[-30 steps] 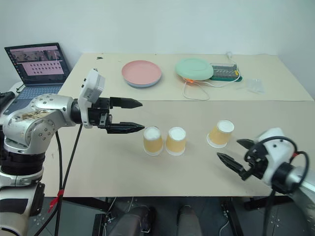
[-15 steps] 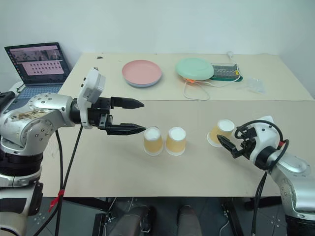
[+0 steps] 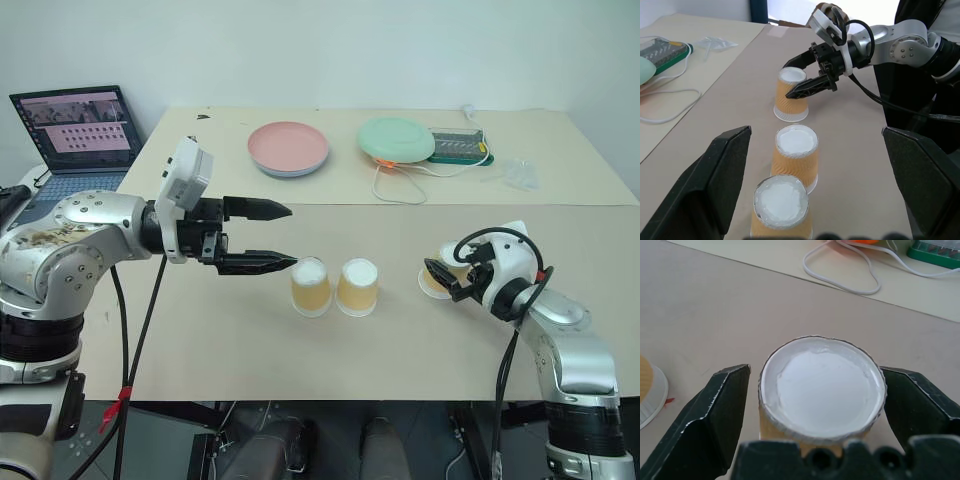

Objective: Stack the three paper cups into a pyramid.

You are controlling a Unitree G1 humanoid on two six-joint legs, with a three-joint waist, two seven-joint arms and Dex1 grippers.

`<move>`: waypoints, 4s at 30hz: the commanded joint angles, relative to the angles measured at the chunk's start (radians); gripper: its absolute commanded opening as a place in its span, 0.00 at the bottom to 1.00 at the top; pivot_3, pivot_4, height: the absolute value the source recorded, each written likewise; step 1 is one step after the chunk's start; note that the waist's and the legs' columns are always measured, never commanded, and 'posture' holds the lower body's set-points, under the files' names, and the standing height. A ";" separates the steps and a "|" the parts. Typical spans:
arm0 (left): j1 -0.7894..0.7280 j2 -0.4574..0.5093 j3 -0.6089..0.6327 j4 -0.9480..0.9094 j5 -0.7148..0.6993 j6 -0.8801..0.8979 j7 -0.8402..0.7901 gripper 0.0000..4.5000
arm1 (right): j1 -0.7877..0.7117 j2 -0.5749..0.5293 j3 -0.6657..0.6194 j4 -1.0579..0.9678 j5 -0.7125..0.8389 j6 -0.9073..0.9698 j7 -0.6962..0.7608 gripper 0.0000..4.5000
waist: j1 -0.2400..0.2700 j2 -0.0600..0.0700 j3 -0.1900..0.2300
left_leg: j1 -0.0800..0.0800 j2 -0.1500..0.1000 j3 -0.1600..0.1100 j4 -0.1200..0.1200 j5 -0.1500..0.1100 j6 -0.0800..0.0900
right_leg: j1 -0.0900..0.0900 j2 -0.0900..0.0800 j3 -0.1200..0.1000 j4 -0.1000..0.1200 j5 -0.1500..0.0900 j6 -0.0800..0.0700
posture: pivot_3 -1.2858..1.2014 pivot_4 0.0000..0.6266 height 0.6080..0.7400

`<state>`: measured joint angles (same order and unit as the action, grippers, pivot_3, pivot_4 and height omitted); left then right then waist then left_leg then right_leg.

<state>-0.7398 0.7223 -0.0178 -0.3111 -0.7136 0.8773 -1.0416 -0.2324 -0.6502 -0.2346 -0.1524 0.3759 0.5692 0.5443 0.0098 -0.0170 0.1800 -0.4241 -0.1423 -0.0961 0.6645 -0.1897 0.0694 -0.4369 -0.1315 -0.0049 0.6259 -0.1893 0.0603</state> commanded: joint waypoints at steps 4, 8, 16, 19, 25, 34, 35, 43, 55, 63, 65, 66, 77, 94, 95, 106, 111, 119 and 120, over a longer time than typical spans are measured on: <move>0.035 0.049 0.020 -0.033 0.012 -0.061 -0.033 0.99 | -0.040 0.009 -0.004 0.027 -0.010 -0.039 0.003 1.00 | 0.000 0.000 0.000 | 0.000 0.000 0.001 0.000 0.000 0.000 | -0.001 0.000 0.001 0.001 0.000 -0.001 | 0.52 0.24 0.81; 0.048 0.063 0.027 -0.025 0.016 -0.070 -0.038 1.00 | -0.047 0.011 -0.003 0.037 -0.006 -0.040 0.012 0.89 | 0.000 0.000 0.000 | 0.000 0.000 0.001 0.000 0.000 0.000 | -0.001 0.000 0.001 0.001 0.000 0.000 | 0.52 0.24 0.81; 0.076 0.082 0.034 -0.017 0.021 -0.099 -0.036 1.00 | -0.059 0.018 -0.007 0.044 0.005 -0.042 0.023 0.56 | 0.000 0.000 0.000 | 0.000 0.000 0.001 0.000 0.000 0.000 | -0.001 0.000 0.001 0.001 0.000 -0.001 | 0.52 0.24 0.81; 0.112 0.074 0.051 0.004 0.038 -0.129 -0.020 1.00 | -0.071 0.023 -0.020 0.012 0.040 -0.026 0.038 0.56 | -0.002 0.000 0.000 | 0.000 0.000 0.001 0.000 0.000 0.000 | -0.001 0.001 0.001 0.001 0.000 -0.001 | 0.52 0.24 0.81; 0.203 0.081 0.090 -0.028 0.045 -0.152 0.019 1.00 | -0.186 -0.079 -0.045 -0.092 0.153 0.063 0.134 0.56 | -0.006 0.002 0.001 | 0.000 0.000 0.002 -0.001 0.000 0.000 | -0.002 0.001 0.003 0.001 0.001 -0.001 | 0.52 0.24 0.81; 0.245 0.085 0.112 -0.067 0.032 -0.147 0.050 1.00 | -0.575 -0.236 0.131 -0.084 0.305 0.206 0.459 0.56 | -0.011 0.002 0.002 | 0.000 0.001 0.003 -0.002 0.000 0.000 | -0.002 0.000 0.002 -0.001 0.000 -0.001 | 0.52 0.24 0.81; 0.244 0.084 0.110 -0.068 0.032 -0.146 0.053 1.00 | -0.602 -0.236 0.152 -0.077 0.316 0.214 0.493 0.56 | -0.011 0.002 0.002 | 0.000 0.002 0.002 -0.002 0.000 0.000 | -0.002 0.000 0.001 -0.001 0.000 -0.001 | 0.52 0.24 0.81; 0.241 0.075 0.096 -0.077 0.027 -0.143 0.051 1.00 | -0.689 -0.198 0.346 -0.050 0.257 0.192 0.647 0.56 | -0.007 0.001 0.001 | -0.001 0.001 0.002 -0.002 0.000 0.000 | -0.002 0.000 0.001 -0.001 0.001 -0.001 | 0.52 0.24 0.81; 0.248 0.080 0.101 -0.096 0.023 -0.131 0.062 1.00 | -0.713 -0.077 0.411 0.017 0.144 0.121 0.641 0.56 | -0.009 0.001 0.001 | -0.001 0.001 0.002 -0.002 0.000 -0.001 | -0.004 0.000 0.001 0.000 0.001 -0.002 | 0.52 0.24 0.81; 0.245 0.085 0.103 -0.099 0.022 -0.129 0.065 1.00 | -0.709 -0.026 0.415 0.029 0.102 0.099 0.641 0.56 | -0.010 0.001 0.001 | -0.001 0.001 0.002 -0.002 0.000 -0.001 | -0.004 0.000 0.002 0.000 0.002 -0.002 | 0.52 0.24 0.81; 0.245 0.088 0.105 -0.100 0.021 -0.128 0.065 1.00 | -0.701 -0.020 0.416 0.027 0.097 0.100 0.643 0.56 | -0.010 0.001 0.001 | -0.001 0.001 0.002 -0.002 0.000 -0.001 | -0.004 0.001 0.002 0.000 0.002 -0.002 | 0.52 0.24 0.81; 0.244 0.090 0.105 -0.099 0.020 -0.127 0.065 1.00 | -0.698 -0.018 0.416 0.026 0.095 0.100 0.644 0.56 | -0.010 0.001 0.001 | -0.001 0.001 0.002 -0.002 0.000 -0.001 | -0.004 0.001 0.002 0.000 0.002 -0.002 | 0.52 0.24 0.81; 0.242 0.097 0.106 -0.091 0.026 -0.133 0.067 1.00 | -0.683 -0.007 0.415 0.025 0.073 0.094 0.642 0.99 | -0.011 0.001 0.001 | -0.001 0.001 0.002 -0.002 0.000 -0.001 | -0.004 0.001 0.002 0.001 0.002 -0.003 | 0.52 0.24 0.81; 0.231 0.096 0.099 -0.074 0.033 -0.140 0.059 1.00 | -0.764 -0.051 0.295 -0.114 0.197 0.203 0.630 0.99 | -0.011 0.001 0.002 | -0.001 0.001 0.002 -0.002 0.000 -0.001 | -0.004 0.001 0.002 0.001 0.002 -0.003 | 0.52 0.24 0.81; 0.229 0.097 0.098 -0.073 0.034 -0.140 0.058 1.00 | -0.776 -0.058 0.279 -0.130 0.220 0.221 0.626 0.99 | -0.011 0.001 0.002 | -0.001 0.001 0.002 -0.003 0.000 -0.001 | -0.005 0.001 0.002 0.001 0.002 -0.003 | 0.52 0.24 0.81; 0.214 -0.050 0.192 -0.004 0.131 -0.191 0.362 1.00 | -0.775 -0.128 0.023 0.022 0.133 0.256 0.228 0.99 | -0.001 0.000 0.001 | 0.000 0.001 0.002 -0.003 -0.001 -0.002 | -0.004 0.001 0.002 0.000 0.002 -0.003 | 0.52 0.24 0.81; 0.259 -0.219 0.320 0.008 0.192 -0.202 0.668 1.00 | -0.505 -0.193 -0.089 0.111 -0.064 0.203 -0.014 0.99 | 0.019 -0.004 0.000 | -0.001 0.000 0.002 -0.003 0.000 -0.002 | -0.003 0.000 0.002 0.000 0.003 -0.003 | 0.52 0.24 0.81; 0.386 -0.326 0.402 0.135 0.327 -0.325 0.872 1.00 | -0.141 -0.029 -0.183 0.292 -0.231 -0.110 -0.306 0.99 | 0.009 -0.002 -0.001 | 0.003 0.003 0.014 -0.005 0.000 -0.003 | -0.005 0.001 0.011 0.004 0.003 -0.004 | 0.52 0.24 0.81; 0.391 -0.334 0.413 0.182 0.352 -0.373 0.893 1.00 | -0.128 0.001 -0.163 0.335 -0.249 -0.147 -0.331 0.99 | 0.003 -0.002 -0.001 | 0.004 0.003 0.016 -0.005 -0.001 -0.002 | -0.004 0.002 0.013 0.003 0.003 -0.003 | 0.52 0.24 0.81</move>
<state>-0.3470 0.3931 0.3645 -0.1737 -0.4081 0.5970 -0.1811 -0.3648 -0.6799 -0.3862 0.1459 0.1528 0.5367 0.2712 0.0132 -0.0194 0.1789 -0.4183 -0.1392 -0.0798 0.6596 -0.1902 0.0672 -0.4393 -0.1295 0.0080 0.6284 -0.1856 0.0578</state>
